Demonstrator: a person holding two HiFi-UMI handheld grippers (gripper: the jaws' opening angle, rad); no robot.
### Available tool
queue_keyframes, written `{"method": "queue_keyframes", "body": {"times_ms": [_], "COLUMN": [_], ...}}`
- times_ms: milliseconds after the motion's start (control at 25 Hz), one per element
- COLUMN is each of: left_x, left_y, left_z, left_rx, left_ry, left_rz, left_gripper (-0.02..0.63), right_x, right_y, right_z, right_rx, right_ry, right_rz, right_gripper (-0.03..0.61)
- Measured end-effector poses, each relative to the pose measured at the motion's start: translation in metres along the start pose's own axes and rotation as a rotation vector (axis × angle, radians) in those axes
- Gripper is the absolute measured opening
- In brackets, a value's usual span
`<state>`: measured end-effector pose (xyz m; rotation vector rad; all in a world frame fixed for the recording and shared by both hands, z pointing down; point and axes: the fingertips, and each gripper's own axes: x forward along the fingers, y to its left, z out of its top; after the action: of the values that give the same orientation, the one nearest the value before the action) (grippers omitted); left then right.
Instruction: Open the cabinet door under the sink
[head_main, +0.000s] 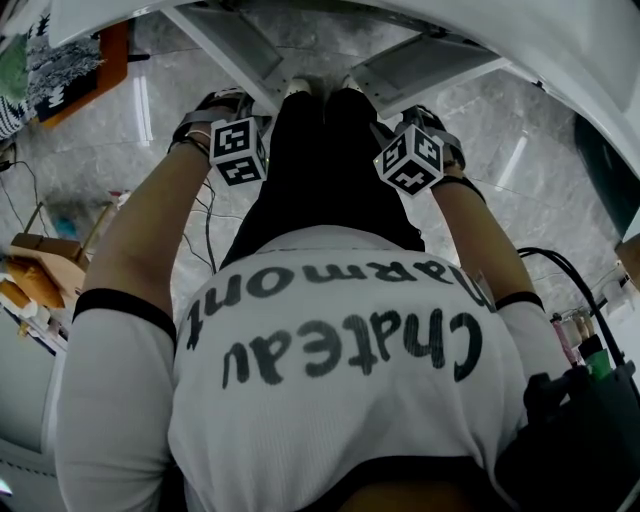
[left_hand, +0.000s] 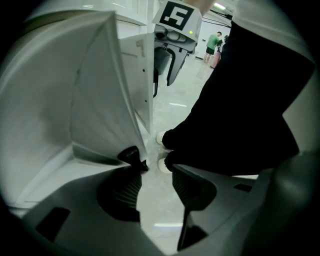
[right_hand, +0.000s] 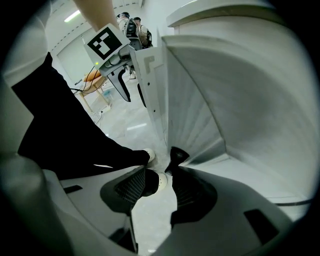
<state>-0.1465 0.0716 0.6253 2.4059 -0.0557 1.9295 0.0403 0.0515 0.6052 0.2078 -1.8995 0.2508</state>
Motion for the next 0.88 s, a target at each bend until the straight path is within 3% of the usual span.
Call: {"method": "queue_keyframes", "body": {"times_ms": [880], "left_x": [-0.011], "left_y": [-0.020], "left_z": [-0.030], "left_rx": [0.007], "left_ry": [0.067], "left_rz": [-0.040], "left_gripper": [0.172], "right_x": [-0.008], "right_y": [0.013], "right_z": [-0.030], "right_rx": [-0.014], "right_ry": [0.057], "right_rz": [0.000], "right_gripper": [0.160]}}
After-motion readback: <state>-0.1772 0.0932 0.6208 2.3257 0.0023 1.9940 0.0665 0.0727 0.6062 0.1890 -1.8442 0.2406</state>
